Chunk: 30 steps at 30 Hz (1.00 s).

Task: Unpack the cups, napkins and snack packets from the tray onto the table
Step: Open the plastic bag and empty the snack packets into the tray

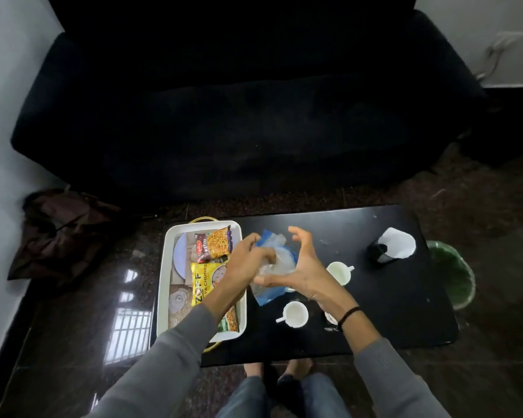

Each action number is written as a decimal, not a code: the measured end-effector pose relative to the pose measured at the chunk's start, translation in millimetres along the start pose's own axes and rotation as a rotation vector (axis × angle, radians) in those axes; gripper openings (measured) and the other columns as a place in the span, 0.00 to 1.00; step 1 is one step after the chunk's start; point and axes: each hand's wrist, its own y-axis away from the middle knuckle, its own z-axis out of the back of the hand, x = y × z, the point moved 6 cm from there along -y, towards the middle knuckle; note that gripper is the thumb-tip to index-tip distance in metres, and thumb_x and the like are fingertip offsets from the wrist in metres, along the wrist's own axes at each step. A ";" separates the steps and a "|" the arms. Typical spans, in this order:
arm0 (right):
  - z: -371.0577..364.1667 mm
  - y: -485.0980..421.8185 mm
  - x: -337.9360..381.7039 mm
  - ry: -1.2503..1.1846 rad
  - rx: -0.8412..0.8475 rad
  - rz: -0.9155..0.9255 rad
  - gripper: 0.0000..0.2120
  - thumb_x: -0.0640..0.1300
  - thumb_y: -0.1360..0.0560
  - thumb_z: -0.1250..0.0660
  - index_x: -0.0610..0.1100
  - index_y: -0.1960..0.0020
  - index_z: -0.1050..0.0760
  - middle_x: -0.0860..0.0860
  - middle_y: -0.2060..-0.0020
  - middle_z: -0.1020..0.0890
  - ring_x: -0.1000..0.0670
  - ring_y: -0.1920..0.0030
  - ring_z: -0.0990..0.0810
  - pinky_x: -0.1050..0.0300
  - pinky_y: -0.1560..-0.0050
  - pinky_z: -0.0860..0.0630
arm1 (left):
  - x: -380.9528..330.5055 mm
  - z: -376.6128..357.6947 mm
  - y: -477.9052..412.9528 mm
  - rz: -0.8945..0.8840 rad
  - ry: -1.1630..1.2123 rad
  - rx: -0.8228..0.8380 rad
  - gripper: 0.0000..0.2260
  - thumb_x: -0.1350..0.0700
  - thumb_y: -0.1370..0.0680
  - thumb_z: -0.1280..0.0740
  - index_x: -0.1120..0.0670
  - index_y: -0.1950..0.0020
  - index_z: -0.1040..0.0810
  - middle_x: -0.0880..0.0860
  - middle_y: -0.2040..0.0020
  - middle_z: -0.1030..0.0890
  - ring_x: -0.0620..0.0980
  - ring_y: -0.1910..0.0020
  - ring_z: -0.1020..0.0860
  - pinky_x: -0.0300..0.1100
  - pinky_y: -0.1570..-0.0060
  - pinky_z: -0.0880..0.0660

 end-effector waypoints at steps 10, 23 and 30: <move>90.4 22.7 -76.3 -0.099 -0.051 0.033 0.51 0.48 0.37 0.18 0.69 0.25 0.44 0.61 0.38 0.20 0.63 0.41 0.18 0.63 0.46 0.17 | 3.6 -141.2 -11.1 0.178 -0.270 0.130 0.09 0.54 0.44 0.33 0.52 0.66 0.19 0.48 0.69 0.18 0.50 0.67 0.19 0.42 0.67 0.27; 358.3 62.2 -252.6 -0.440 -0.608 -0.111 0.10 0.38 0.30 0.22 0.50 0.52 0.11 0.52 0.55 0.10 0.54 0.53 0.11 0.62 0.56 0.18 | 8.4 -430.9 -23.6 0.280 -0.104 0.496 0.13 0.49 0.19 0.32 0.51 0.36 0.23 0.57 0.42 0.15 0.52 0.57 0.14 0.46 0.62 0.16; 436.3 54.8 -358.2 -0.497 -0.828 -0.238 0.13 0.37 0.27 0.26 0.52 0.46 0.14 0.50 0.49 0.12 0.43 0.42 0.14 0.54 0.45 0.16 | 42.8 -541.6 -56.7 0.341 -0.167 0.499 0.14 0.50 0.19 0.31 0.51 0.35 0.21 0.51 0.42 0.17 0.51 0.43 0.18 0.56 0.40 0.19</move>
